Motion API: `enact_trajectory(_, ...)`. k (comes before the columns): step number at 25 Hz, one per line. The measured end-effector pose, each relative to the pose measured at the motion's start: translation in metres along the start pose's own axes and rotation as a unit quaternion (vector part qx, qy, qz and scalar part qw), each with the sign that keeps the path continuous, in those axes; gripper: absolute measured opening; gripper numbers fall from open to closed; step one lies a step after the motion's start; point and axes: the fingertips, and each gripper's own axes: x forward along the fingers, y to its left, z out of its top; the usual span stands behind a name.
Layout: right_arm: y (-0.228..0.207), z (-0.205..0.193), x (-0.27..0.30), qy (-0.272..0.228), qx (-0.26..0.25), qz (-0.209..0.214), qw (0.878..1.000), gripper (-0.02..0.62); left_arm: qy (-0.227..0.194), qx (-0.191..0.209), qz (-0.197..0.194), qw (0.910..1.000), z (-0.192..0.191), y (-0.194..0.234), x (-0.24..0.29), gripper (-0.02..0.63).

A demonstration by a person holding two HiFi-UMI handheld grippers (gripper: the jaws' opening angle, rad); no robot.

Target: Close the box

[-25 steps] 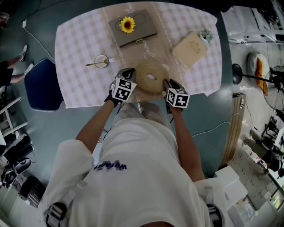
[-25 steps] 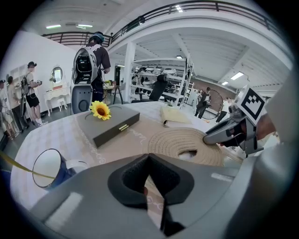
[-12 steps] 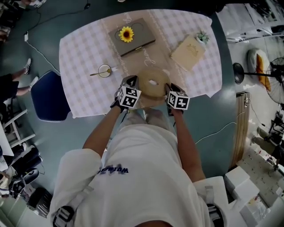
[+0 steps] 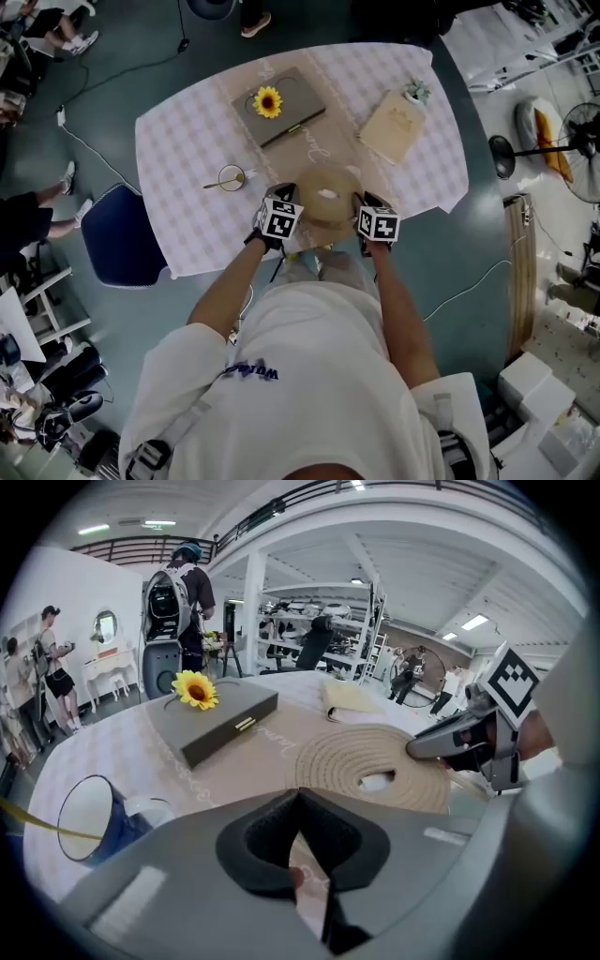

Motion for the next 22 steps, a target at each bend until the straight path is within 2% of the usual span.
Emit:
enact_trajectory(9, 0.004, -0.010, 0.003, 0.007, 0.027, -0.022, 0.999, 0.118, 0.013, 0.042, -0.005, 0.9990, -0.015, 0.000, -0.002, 0.002)
enact_trajectory(13, -0.011, -0.002, -0.005, 0.012, 0.037, -0.047, 0.998, 0.206, 0.013, 0.062, -0.018, 0.9978, -0.006, -0.005, 0.000, 0.003)
enact_trajectory(17, -0.007, 0.000, -0.007, 0.017, 0.034, -0.070, 0.997, 0.184, 0.000, 0.069, -0.022, 0.9974, -0.004, -0.005, -0.001, 0.003)
enact_trajectory(22, 0.001, 0.010, -0.011, -0.003, -0.022, -0.102, 0.995, 0.141, -0.020, 0.110, -0.005, 0.9937, 0.000, -0.006, -0.008, 0.005)
